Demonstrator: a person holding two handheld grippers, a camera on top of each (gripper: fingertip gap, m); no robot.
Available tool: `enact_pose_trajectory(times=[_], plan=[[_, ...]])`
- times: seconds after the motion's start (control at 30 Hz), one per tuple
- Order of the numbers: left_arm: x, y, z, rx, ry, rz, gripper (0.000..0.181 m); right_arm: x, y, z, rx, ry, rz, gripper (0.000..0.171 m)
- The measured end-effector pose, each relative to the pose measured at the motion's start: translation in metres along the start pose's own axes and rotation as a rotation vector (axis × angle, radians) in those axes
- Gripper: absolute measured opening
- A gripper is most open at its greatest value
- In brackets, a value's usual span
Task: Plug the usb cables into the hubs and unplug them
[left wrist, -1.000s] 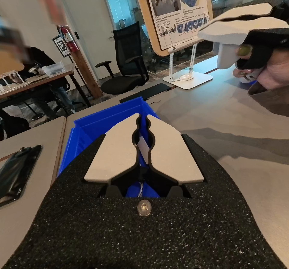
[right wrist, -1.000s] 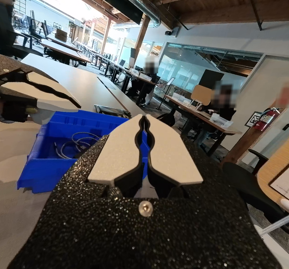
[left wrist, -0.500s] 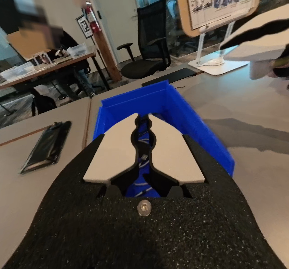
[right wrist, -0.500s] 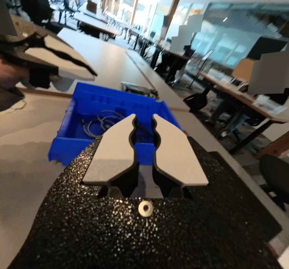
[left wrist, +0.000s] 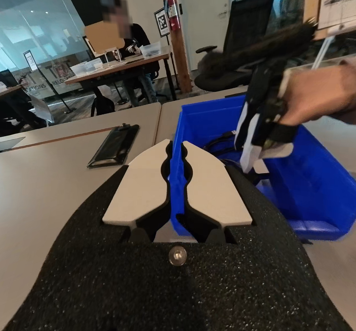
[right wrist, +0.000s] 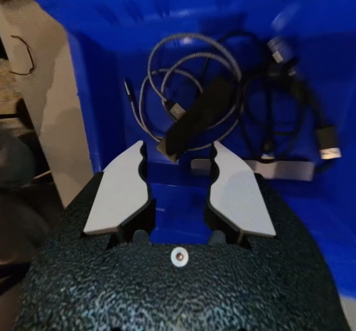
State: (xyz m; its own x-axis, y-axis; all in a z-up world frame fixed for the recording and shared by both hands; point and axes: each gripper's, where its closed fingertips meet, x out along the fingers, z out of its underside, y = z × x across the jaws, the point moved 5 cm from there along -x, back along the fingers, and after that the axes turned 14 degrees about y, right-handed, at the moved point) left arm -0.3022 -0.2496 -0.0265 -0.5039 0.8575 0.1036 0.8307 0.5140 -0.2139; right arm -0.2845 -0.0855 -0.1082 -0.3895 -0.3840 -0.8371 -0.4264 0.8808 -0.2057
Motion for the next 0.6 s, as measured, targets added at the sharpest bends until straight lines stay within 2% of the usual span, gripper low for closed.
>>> enact_pose_trajectory(times=[0.1, 0.23, 0.27, 0.33, 0.37, 0.47, 0.6], plan=[[-0.002, -0.003, 0.0, -0.01, -0.001, 0.001, 0.008, 0.03, 0.003, 0.009, 0.116, -0.139, -0.032, 0.068], [-0.005, -0.004, -0.003, -0.028, 0.025, 0.002, 0.008, 0.043, 0.01, 0.017, 0.128, -0.244, 0.056, 0.077], [-0.005, -0.004, -0.004, -0.033, 0.029, 0.007, 0.008, 0.044, 0.009, 0.017, 0.119, -0.248, 0.068, 0.075], [-0.005, -0.004, -0.004, -0.041, 0.033, 0.01, 0.008, 0.047, 0.009, 0.019, 0.111, -0.267, 0.097, 0.059], [-0.005, -0.004, -0.004, -0.043, 0.031, 0.012, 0.008, 0.048, 0.008, 0.019, 0.111, -0.266, 0.098, 0.045], [-0.004, -0.003, -0.004, -0.051, 0.03, 0.014, 0.011, 0.044, 0.009, 0.017, 0.103, -0.224, 0.099, 0.041], [-0.002, -0.003, -0.004, -0.09, 0.034, 0.02, 0.025, 0.02, 0.005, 0.002, 0.055, 0.003, 0.088, 0.037]])
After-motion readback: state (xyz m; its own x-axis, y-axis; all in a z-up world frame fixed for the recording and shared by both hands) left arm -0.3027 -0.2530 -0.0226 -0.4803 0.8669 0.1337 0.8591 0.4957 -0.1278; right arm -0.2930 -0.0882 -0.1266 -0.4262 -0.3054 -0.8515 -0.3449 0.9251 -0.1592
